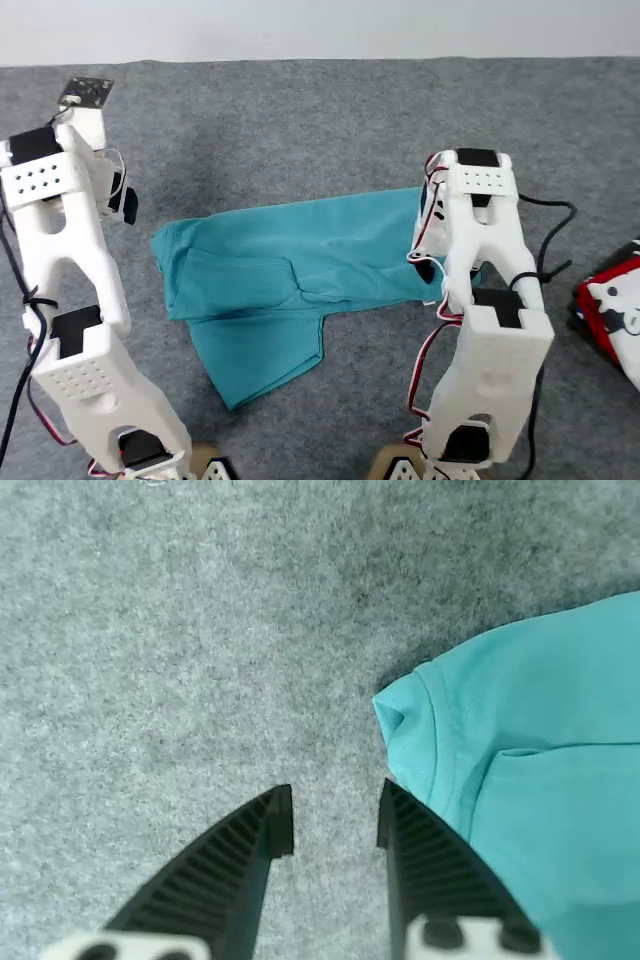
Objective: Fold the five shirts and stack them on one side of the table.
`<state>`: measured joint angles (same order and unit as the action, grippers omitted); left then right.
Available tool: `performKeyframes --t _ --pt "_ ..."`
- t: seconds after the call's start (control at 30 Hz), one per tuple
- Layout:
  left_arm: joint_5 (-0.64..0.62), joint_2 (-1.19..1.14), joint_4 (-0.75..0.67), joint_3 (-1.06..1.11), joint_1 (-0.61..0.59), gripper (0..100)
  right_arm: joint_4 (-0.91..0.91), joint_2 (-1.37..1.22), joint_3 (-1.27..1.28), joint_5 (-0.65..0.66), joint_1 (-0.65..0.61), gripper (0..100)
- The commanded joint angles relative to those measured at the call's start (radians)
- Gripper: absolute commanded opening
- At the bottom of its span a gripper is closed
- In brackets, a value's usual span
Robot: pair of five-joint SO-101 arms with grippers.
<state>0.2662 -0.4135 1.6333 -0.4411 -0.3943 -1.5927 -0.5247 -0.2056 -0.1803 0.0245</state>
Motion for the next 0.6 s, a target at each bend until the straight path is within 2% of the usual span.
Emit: performKeyframes --t 0.0,0.3,0.43,0.57 --pt "0.011 0.064 -0.015 -0.005 -0.006 15 0.012 0.007 -0.037 0.005 0.021 14.3" --pt "0.012 0.063 -0.015 -0.005 -0.006 15 0.012 0.002 -0.037 0.006 0.024 13.6" --pt "0.012 0.061 -0.015 -0.005 -0.006 15 0.012 0.002 -0.037 0.008 0.024 1.3" --pt "0.012 0.060 -0.017 -0.005 -0.005 15 0.012 0.002 -0.037 0.008 0.041 2.4"
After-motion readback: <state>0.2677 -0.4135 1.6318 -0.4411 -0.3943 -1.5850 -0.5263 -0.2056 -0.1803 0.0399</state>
